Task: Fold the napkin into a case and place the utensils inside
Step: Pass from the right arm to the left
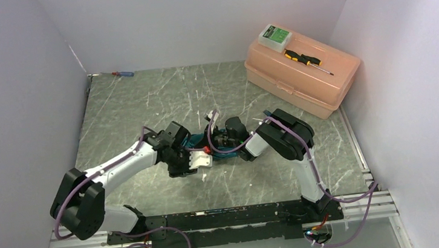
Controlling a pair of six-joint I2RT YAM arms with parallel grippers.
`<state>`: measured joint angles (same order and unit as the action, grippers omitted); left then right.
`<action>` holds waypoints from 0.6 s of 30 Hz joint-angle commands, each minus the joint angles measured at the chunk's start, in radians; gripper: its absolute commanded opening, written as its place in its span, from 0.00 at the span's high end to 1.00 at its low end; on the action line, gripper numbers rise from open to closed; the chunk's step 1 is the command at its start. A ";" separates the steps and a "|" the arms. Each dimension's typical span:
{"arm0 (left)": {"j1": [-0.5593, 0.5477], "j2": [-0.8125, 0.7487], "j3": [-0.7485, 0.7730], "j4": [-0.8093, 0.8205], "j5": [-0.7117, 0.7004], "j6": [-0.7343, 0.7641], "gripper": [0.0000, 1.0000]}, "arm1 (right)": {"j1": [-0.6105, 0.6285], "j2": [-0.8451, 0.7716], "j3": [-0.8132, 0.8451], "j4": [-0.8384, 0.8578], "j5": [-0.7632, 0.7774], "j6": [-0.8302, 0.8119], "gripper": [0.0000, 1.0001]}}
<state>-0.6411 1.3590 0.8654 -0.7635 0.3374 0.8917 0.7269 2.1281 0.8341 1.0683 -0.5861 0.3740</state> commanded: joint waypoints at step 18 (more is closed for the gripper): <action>-0.005 0.119 -0.129 0.303 -0.155 0.223 0.53 | -0.006 -0.010 -0.018 0.154 -0.046 0.059 1.00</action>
<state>-0.6487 1.4509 0.7467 -0.4961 0.2005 1.0733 0.7254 2.1281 0.8276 1.1431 -0.6067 0.4240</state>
